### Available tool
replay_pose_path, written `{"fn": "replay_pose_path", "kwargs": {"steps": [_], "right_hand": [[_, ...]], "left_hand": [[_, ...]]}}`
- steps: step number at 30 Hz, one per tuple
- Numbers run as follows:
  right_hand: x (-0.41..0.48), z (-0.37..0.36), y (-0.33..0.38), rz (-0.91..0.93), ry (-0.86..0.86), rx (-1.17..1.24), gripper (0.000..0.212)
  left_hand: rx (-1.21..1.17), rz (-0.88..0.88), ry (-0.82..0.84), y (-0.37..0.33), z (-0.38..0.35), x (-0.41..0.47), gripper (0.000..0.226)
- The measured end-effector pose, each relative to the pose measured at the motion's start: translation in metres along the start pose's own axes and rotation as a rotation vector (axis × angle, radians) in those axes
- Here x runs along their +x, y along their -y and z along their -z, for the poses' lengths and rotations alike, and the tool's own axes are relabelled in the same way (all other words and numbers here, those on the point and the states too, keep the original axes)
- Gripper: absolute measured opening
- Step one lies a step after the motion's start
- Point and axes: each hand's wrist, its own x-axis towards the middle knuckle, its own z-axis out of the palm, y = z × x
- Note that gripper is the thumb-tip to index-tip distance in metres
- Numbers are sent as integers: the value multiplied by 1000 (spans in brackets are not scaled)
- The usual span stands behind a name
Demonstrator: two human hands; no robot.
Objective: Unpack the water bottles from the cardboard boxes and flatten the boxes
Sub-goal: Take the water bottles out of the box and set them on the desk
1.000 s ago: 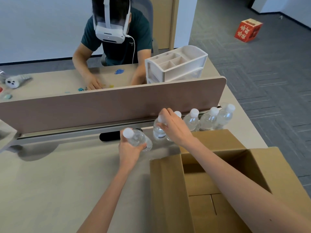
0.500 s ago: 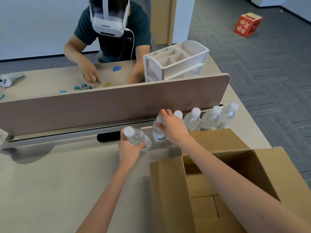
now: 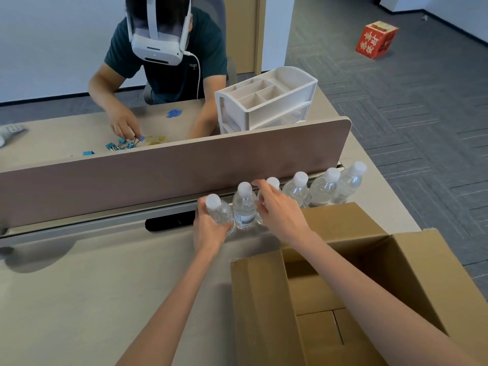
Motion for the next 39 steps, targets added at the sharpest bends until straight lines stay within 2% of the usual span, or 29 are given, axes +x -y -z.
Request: {"fn": "replay_pose_path", "kwargs": {"steps": [6, 12, 20, 26, 30, 35, 39], "right_hand": [[-37, -2, -22, -47, -98, 49, 28], [-60, -3, -31, -67, -129, 45, 23], [-83, 2, -37, -94, -161, 41, 26], [-108, 14, -43, -62, -175, 62, 21], [-131, 28, -55, -62, -169, 80, 20], [-168, 51, -85, -40, -129, 74, 20], [-199, 74, -112, 15, -125, 109, 21]], "left_hand": [[102, -48, -12, -5, -7, 6, 68], [101, -67, -22, -9, -8, 1, 72], [-23, 14, 13, -8, -9, -16, 86], [-11, -1, -74, -17, -5, -51, 72], [97, -215, -137, -28, -11, -85, 55], [195, -370, -66, -56, -34, -139, 29], [275, -440, -28, -64, -62, -191, 23]]}}
